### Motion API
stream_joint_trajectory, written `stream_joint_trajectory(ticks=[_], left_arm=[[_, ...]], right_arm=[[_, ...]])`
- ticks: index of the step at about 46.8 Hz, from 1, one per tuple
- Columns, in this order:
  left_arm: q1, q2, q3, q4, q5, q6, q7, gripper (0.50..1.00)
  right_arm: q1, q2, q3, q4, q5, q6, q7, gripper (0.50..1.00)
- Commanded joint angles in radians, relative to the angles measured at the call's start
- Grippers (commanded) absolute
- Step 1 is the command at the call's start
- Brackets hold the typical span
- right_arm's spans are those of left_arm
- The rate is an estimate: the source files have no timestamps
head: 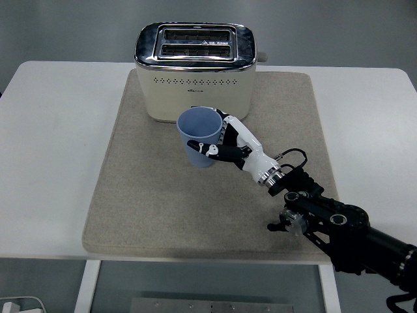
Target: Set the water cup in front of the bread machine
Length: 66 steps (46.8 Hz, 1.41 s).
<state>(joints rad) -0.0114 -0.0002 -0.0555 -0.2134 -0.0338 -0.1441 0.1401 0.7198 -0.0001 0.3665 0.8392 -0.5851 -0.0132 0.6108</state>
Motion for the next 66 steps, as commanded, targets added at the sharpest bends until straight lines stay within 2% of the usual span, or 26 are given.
stream_joint_trajectory(ticks=[1, 4, 8, 11, 18, 25, 66], left_arm=[[-0.001, 0.000, 0.000, 0.000, 0.000, 0.000, 0.001, 1.000], [0.001, 0.000, 0.000, 0.000, 0.000, 0.000, 0.000, 1.000], [-0.001, 0.000, 0.000, 0.000, 0.000, 0.000, 0.001, 1.000], [0.001, 0.000, -0.001, 0.000, 0.000, 0.000, 0.000, 1.000], [0.001, 0.000, -0.001, 0.000, 0.000, 0.000, 0.001, 1.000], [-0.001, 0.000, 0.000, 0.000, 0.000, 0.000, 0.000, 1.000], [0.001, 0.000, 0.000, 0.000, 0.000, 0.000, 0.001, 1.000]], right_arm=[[-0.002, 0.000, 0.000, 0.000, 0.001, 0.001, 0.000, 0.605], [-0.002, 0.000, 0.002, 0.000, 0.002, 0.001, 0.000, 0.674], [-0.003, 0.000, 0.002, 0.000, 0.004, 0.002, 0.000, 0.729], [-0.003, 0.000, 0.002, -0.002, 0.004, 0.002, 0.000, 0.817], [-0.003, 0.000, 0.002, -0.003, 0.002, 0.002, 0.000, 0.901], [-0.008, 0.000, 0.002, -0.003, 0.002, 0.004, 0.000, 0.913], [-0.013, 0.000, 0.000, 0.000, 0.005, 0.015, 0.000, 0.913]])
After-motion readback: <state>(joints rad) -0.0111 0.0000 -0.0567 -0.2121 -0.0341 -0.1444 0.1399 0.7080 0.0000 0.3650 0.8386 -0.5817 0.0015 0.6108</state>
